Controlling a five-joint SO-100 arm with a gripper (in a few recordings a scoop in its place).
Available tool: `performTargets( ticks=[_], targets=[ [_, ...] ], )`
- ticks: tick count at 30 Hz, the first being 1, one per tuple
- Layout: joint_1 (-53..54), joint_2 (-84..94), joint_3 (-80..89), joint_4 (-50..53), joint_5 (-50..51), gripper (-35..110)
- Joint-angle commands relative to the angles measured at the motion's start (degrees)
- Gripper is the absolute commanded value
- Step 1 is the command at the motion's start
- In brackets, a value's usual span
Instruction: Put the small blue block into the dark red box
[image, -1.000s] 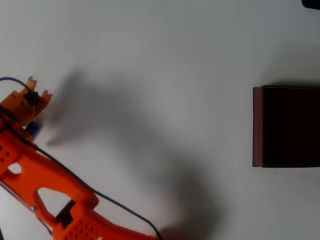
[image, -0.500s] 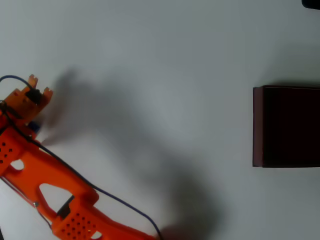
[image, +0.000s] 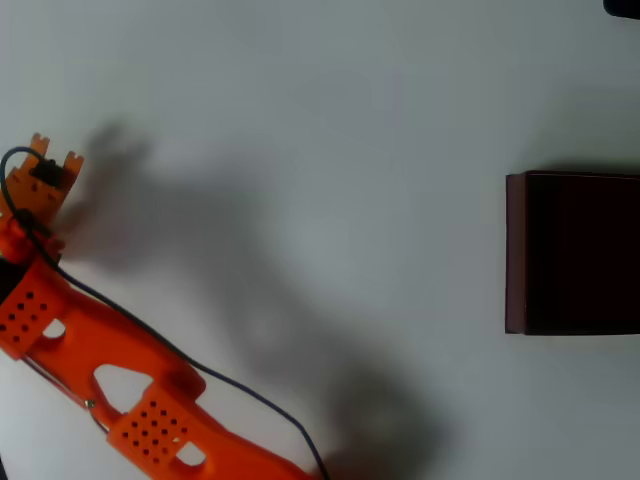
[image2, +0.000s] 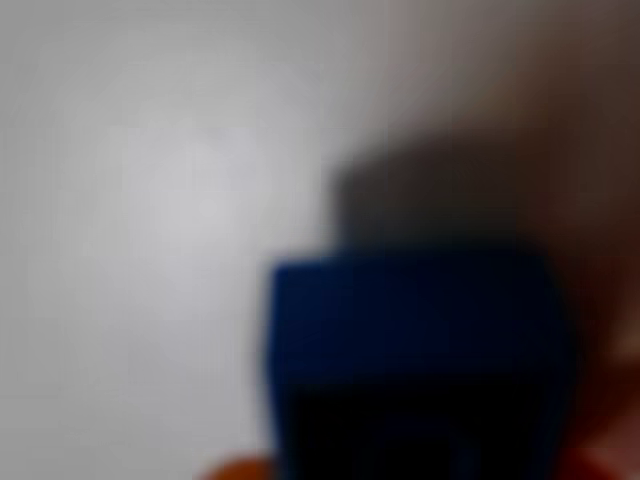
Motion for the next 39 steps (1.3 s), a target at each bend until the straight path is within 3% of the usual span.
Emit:
performTargets(
  ticks=[1, 4, 9, 14, 19, 24, 29, 33, 39],
  targets=[
    [0.6, 0.4, -1.7, 1.7, -3.4, 0],
    [3.9, 4.7, 2.5, 2.2, -11.7, 0],
    [12.3, 34.4, 39.1, 2.0, -34.5, 0],
    [26.0, 60.4, 66.4, 1.8, -59.6, 0],
    [42.7, 77.4, 80.3, 0.5, -83.8, 0],
    [58.5, 83.8, 85.3, -1.9, -106.8, 0],
    [71.0, 92.1, 96.3, -14.7, -123.4, 0],
    [79.9, 93.4, 102.5, -22.9, -131.6, 0],
    [87.0, 80.8, 100.5, -28.9, -139.0, 0]
  ],
)
